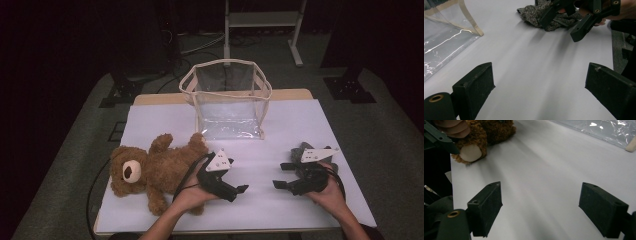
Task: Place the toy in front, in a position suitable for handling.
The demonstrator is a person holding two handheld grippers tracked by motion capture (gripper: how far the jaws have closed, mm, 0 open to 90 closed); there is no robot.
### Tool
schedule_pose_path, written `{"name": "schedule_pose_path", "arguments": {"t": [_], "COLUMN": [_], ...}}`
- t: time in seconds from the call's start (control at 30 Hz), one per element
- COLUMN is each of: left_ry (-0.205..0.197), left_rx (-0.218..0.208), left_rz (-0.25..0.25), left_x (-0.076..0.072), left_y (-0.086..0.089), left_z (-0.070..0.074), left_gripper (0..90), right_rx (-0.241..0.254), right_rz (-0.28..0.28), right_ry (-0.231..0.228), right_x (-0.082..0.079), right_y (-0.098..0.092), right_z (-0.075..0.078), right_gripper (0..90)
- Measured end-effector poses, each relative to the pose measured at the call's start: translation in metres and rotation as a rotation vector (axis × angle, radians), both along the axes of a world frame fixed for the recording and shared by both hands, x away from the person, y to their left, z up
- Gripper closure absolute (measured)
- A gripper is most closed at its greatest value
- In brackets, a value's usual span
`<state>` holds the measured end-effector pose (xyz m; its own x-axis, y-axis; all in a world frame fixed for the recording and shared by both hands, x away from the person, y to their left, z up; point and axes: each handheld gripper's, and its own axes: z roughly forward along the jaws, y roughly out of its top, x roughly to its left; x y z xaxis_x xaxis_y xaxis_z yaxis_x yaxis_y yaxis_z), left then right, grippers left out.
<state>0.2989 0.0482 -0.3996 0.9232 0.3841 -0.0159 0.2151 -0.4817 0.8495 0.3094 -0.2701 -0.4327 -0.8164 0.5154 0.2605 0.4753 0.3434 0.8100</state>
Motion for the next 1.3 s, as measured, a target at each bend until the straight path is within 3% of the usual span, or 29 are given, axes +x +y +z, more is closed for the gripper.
{"name": "schedule_pose_path", "arguments": {"t": [0.33, 0.53, 0.67, 0.9, 1.3], "left_ry": [-0.024, -0.063, -0.090, -0.136, -0.207], "left_rx": [-0.008, -0.031, -0.059, -0.060, -0.053], "left_rz": [-0.029, -0.037, -0.036, -0.028, 0.054], "left_x": [-0.003, -0.003, -0.001, 0.001, 0.009], "left_y": [0.003, 0.015, 0.031, 0.052, 0.107], "left_z": [0.007, 0.019, 0.032, 0.045, 0.061], "left_gripper": [7.5, 7.5, 7.5, 7.5, 7.5], "right_rx": [0.013, 0.007, -0.002, 0.002, -0.008], "right_rz": [0.017, 0.029, 0.038, 0.038, 0.053], "right_ry": [0.003, -0.006, -0.005, 0.001, 0.008], "right_x": [-0.001, -0.003, -0.003, -0.003, -0.003], "right_y": [0.001, 0.005, 0.007, 0.007, 0.012], "right_z": [0.000, 0.001, 0.000, 0.000, -0.002], "right_gripper": [17.1, 17.1, 17.1, 17.1, 17.0]}}
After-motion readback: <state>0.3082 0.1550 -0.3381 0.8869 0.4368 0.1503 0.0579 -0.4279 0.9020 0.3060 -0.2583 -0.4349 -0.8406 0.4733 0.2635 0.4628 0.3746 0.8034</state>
